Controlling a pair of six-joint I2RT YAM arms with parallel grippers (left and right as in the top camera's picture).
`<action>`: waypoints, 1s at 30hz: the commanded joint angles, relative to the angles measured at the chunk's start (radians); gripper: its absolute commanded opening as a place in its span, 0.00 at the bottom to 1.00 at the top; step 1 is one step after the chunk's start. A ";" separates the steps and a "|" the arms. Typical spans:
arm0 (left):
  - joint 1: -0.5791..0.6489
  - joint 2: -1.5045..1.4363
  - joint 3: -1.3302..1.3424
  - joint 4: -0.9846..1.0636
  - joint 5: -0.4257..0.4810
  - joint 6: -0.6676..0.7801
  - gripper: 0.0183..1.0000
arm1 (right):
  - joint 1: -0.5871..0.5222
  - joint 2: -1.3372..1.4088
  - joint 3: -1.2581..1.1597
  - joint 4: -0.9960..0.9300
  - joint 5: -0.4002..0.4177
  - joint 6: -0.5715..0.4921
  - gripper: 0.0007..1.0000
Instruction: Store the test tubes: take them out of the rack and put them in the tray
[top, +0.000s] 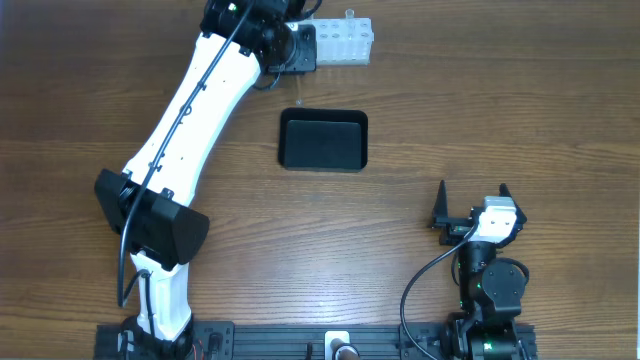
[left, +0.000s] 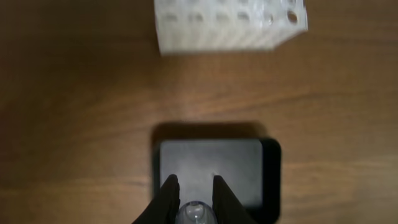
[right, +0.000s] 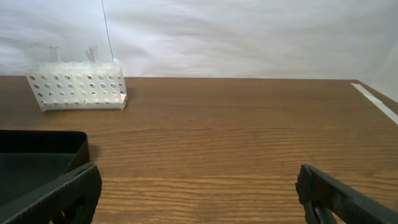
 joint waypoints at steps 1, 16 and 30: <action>0.002 0.009 0.017 -0.050 0.109 -0.085 0.02 | -0.005 -0.010 -0.005 -0.004 -0.008 0.002 0.99; -0.003 0.183 0.018 -0.204 0.107 -0.049 0.02 | -0.005 -0.010 -0.005 -0.004 -0.008 0.002 0.99; -0.004 0.298 0.030 -0.172 0.095 0.009 0.02 | -0.005 -0.010 -0.005 -0.004 -0.008 0.002 0.99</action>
